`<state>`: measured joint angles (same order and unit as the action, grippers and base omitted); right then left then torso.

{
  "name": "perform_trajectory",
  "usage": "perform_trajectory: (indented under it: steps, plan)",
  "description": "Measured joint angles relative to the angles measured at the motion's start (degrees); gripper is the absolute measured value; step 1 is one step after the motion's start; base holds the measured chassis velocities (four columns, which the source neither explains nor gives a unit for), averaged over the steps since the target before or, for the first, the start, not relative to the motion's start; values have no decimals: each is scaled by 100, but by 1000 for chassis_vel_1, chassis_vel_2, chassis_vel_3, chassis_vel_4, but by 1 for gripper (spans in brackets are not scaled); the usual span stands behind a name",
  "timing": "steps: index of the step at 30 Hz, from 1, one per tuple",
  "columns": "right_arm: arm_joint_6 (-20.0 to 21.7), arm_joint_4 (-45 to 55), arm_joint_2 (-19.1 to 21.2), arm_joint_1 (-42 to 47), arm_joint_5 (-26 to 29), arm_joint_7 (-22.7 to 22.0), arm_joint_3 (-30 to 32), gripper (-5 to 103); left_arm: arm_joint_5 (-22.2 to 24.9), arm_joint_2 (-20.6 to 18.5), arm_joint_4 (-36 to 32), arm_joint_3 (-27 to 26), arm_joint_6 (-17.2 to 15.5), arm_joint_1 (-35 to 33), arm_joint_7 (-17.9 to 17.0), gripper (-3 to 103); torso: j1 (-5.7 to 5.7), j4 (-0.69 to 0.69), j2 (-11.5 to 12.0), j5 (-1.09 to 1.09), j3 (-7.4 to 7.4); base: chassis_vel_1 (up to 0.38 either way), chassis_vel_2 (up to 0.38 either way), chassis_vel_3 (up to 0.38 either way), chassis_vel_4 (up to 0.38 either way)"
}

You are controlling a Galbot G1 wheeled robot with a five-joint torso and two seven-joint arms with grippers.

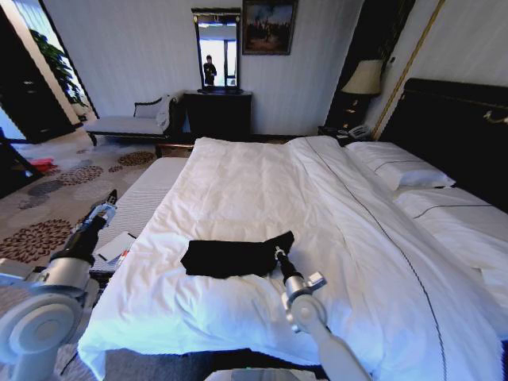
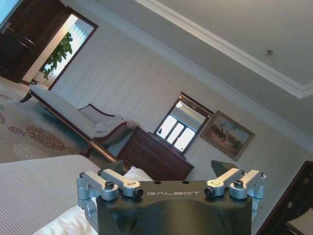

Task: Fold the clothes on the bed.

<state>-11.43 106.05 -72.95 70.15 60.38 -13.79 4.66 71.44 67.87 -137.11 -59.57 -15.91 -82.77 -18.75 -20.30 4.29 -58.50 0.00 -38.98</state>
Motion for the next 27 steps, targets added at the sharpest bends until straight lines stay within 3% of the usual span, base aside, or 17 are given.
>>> perform_trajectory:
  steps: [2,14,27]
  plan:
    - [-107,-166,-16,-200,-226,282,-316,3,-5,-55,91,36,1,41,1,100,0,6,0,-1,0,0,0,0,0]
    - [-368,-766,-45,-961,-590,1005,-1693,3,-11,-142,257,-146,4,56,2,100,0,4,0,-1,0,0,0,0,0]
    - [-444,-1648,-340,-1517,-798,1145,-2280,3,-110,-108,341,-183,5,31,8,100,0,3,0,0,0,0,0,0,0]
